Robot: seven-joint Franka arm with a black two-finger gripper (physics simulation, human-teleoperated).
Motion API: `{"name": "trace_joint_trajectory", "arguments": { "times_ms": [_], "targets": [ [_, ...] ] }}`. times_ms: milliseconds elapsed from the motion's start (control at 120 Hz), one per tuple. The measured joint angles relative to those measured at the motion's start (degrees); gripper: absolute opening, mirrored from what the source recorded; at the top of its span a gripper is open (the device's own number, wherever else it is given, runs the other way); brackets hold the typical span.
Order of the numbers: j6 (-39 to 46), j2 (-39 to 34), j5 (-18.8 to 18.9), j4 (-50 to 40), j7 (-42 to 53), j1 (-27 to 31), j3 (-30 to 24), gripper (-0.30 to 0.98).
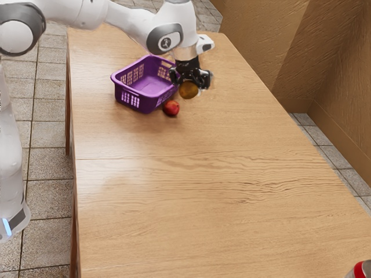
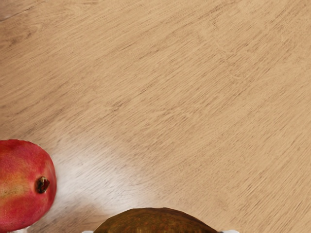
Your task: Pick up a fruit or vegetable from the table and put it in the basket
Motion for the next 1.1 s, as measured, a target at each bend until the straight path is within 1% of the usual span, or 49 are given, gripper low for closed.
{"name": "trace_joint_trajectory", "arguments": {
  "times_ms": [42, 75, 208, 267, 358, 600, 608, 683, 758, 842, 942, 975, 992, 1017, 1042, 1067, 1100],
  "targets": [
    [-0.01, -0.14, 0.00, 0.00, 1.08, 3.19, 0.74, 0.28],
    [-0.01, -0.18, 0.00, 0.04, 1.93, 4.52, 1.44, 0.28],
    [0.00, -0.27, 0.04, 0.52, 5.21, 4.93, 5.97, 0.21],
    [0.00, 0.20, 0.05, 1.44, 6.62, 5.85, 7.40, 0.22],
    [0.02, 2.23, 0.06, 4.02, 8.65, 7.50, 8.02, 0.22],
    [0.10, 8.02, -0.11, 10.38, 13.28, 8.89, 8.08, 0.23],
    [0.10, 8.10, -0.10, 10.50, 13.41, 8.91, 8.08, 0.23],
    [0.09, 9.10, -0.43, 10.74, 14.89, 8.99, 8.06, 0.42],
    [0.08, 9.39, -0.68, 10.79, 16.29, 8.55, 8.10, 0.53],
    [0.10, 9.38, -0.78, 10.81, 17.66, 7.80, 8.13, 0.60],
    [0.15, 9.12, -0.77, 10.76, 19.06, 6.90, 8.14, 0.64],
    [0.27, 8.74, -1.38, 10.94, 19.21, 6.46, 8.12, 0.65],
    [0.32, 8.33, -2.40, 11.09, 19.01, 6.17, 8.08, 0.66],
    [0.33, 7.82, -3.98, 11.19, 17.44, 5.64, 8.01, 0.66],
    [0.15, 7.50, -4.10, 11.39, 14.40, 5.20, 7.72, 0.66],
    [-0.70, 7.18, -3.03, 12.51, 10.57, 5.07, 7.04, 0.67],
    [-5.25, 7.67, -0.99, 20.05, 4.56, 6.91, 4.17, 0.67]
  ]
}}
